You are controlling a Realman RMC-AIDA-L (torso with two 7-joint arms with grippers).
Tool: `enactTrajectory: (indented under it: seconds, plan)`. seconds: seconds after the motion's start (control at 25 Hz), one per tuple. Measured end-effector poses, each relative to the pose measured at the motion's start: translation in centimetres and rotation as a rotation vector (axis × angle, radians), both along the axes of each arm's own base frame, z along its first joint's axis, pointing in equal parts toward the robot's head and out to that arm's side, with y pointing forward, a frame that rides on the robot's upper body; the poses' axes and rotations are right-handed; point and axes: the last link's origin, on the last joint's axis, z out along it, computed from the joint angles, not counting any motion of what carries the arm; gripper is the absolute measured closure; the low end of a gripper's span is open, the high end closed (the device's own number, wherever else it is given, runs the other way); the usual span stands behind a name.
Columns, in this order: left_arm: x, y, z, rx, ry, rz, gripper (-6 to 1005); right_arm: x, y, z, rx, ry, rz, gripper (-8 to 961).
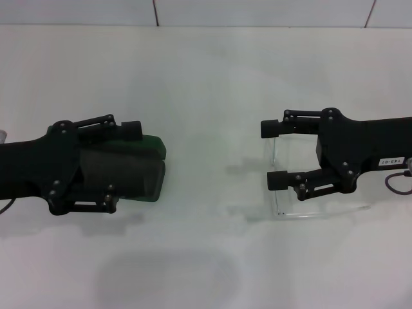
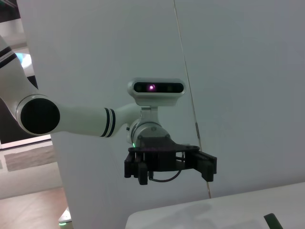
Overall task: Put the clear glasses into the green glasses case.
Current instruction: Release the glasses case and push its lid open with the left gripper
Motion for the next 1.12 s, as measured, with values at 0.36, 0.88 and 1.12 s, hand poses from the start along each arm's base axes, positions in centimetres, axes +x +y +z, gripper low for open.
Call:
enactTrajectory:
  seconds: [0.36, 0.88, 1.12]
  plan:
    - [0.0, -0.1, -0.1, -0.001, -0.004, 0.003, 119, 0.0, 0.0, 0.0, -0.001, 0.001, 0.0, 109]
    - [-0.2, 1.1, 0.6, 0.018, -0.008, 0.114, 120, 0.8, -0.1, 0.8, 0.044, 0.028, -0.042, 110]
    - [0.2, 3.8, 3.1, 0.073, 0.129, 0.287, 119, 3.5, 0.3, 5.1, 0.22, 0.06, -0.141, 109]
